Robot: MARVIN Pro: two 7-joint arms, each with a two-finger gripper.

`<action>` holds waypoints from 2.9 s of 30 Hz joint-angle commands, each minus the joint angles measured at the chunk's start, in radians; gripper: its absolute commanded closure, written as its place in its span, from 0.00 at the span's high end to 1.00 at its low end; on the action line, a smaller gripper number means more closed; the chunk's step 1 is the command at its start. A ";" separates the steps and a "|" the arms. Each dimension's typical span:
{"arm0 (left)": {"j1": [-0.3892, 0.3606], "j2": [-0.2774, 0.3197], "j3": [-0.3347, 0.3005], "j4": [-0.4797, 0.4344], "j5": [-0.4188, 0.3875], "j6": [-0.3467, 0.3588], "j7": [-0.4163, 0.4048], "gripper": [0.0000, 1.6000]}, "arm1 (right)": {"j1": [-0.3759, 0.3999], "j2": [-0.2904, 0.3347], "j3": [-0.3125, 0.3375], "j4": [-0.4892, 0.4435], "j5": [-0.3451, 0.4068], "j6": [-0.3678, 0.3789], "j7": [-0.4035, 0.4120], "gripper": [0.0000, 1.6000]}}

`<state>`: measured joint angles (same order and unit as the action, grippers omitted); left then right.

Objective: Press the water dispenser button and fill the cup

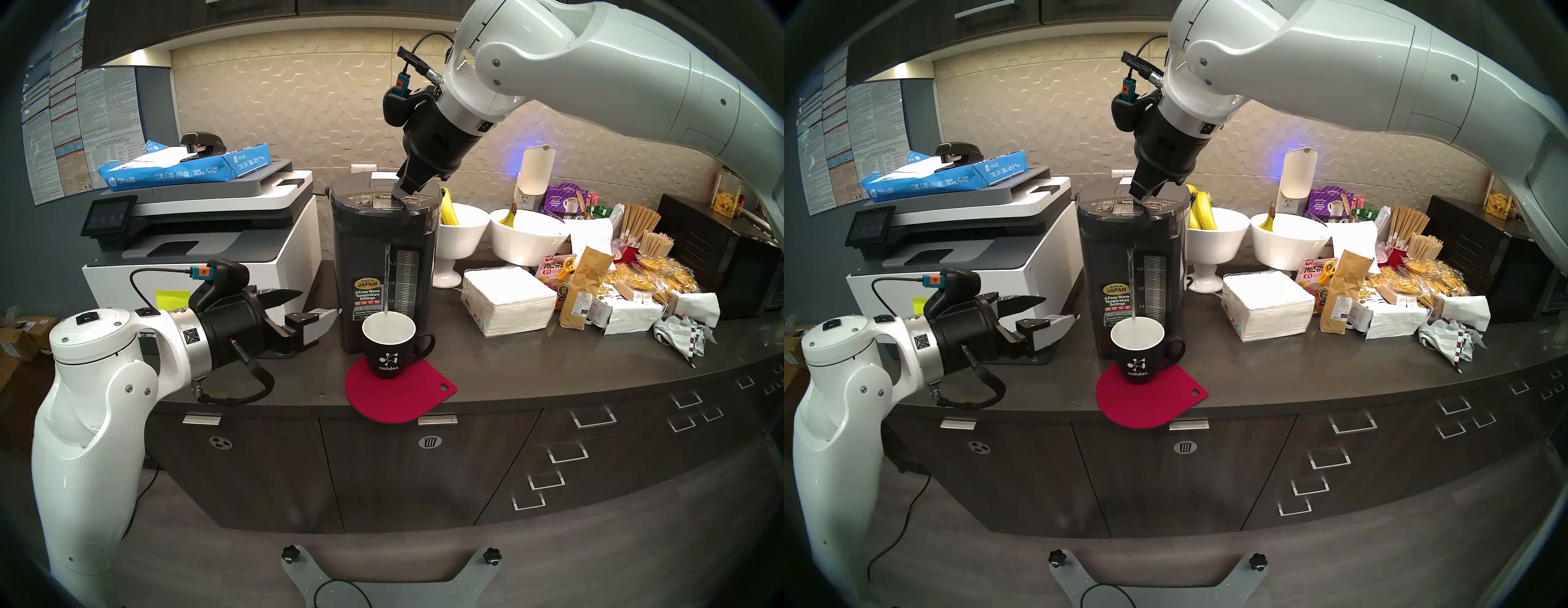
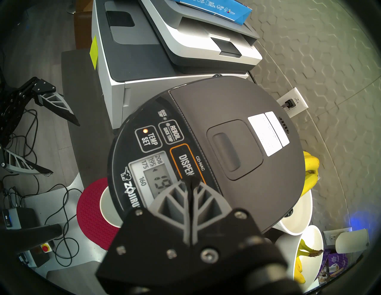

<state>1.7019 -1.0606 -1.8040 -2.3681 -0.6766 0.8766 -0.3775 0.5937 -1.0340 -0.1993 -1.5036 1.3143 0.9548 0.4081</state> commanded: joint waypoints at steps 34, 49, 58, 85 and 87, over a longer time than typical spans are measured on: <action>-0.001 0.000 0.000 -0.010 0.000 0.000 0.000 1.00 | -0.034 -0.009 -0.034 -0.006 0.004 0.005 0.012 0.00; -0.001 0.000 0.000 -0.010 0.000 0.000 0.000 1.00 | -0.034 -0.009 -0.035 -0.006 0.005 0.005 0.012 0.00; -0.001 0.000 0.000 -0.010 0.000 0.000 0.000 1.00 | -0.034 -0.009 -0.035 -0.006 0.005 0.005 0.012 0.00; -0.001 0.000 0.000 -0.010 0.000 0.000 0.000 1.00 | -0.034 -0.009 -0.035 -0.006 0.005 0.005 0.012 0.00; -0.001 0.000 0.000 -0.010 0.000 0.000 0.000 1.00 | -0.034 -0.009 -0.035 -0.006 0.005 0.005 0.012 0.00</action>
<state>1.7019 -1.0606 -1.8040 -2.3681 -0.6767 0.8766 -0.3775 0.5948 -1.0344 -0.2007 -1.5033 1.3145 0.9544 0.4089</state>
